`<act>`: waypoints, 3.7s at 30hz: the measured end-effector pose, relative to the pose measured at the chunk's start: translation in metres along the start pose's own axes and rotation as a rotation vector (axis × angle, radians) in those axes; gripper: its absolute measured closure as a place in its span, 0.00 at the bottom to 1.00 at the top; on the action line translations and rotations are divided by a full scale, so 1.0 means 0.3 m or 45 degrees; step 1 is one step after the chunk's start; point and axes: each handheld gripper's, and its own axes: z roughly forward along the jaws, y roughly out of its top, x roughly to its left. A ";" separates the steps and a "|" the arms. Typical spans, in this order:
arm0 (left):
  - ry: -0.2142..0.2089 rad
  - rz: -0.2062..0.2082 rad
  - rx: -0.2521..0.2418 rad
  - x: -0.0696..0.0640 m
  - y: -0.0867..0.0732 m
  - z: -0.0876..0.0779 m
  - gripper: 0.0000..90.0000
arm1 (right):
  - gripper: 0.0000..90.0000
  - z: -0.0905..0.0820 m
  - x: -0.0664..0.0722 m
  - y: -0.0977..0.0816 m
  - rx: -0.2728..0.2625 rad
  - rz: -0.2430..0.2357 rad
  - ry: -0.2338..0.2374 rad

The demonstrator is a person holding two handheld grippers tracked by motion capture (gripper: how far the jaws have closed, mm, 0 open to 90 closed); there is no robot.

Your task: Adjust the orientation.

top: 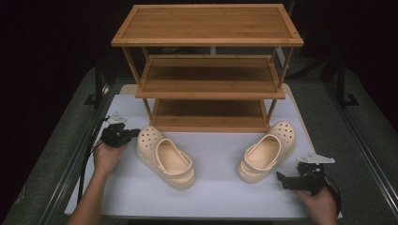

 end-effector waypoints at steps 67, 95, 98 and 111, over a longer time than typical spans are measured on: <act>-0.176 0.082 0.126 -0.224 -0.124 -0.025 1.00 | 0.01 -0.001 0.000 0.000 0.000 -0.001 0.000; -0.229 0.089 0.131 -0.251 -0.029 0.083 1.00 | 0.01 0.000 0.000 0.000 0.000 0.000 0.001; -0.233 0.089 0.125 -0.261 -0.022 0.104 1.00 | 0.01 0.000 0.000 0.000 -0.001 0.000 0.001; -0.269 0.081 0.119 -0.285 0.020 0.163 1.00 | 0.01 0.000 0.000 0.000 0.000 0.000 0.001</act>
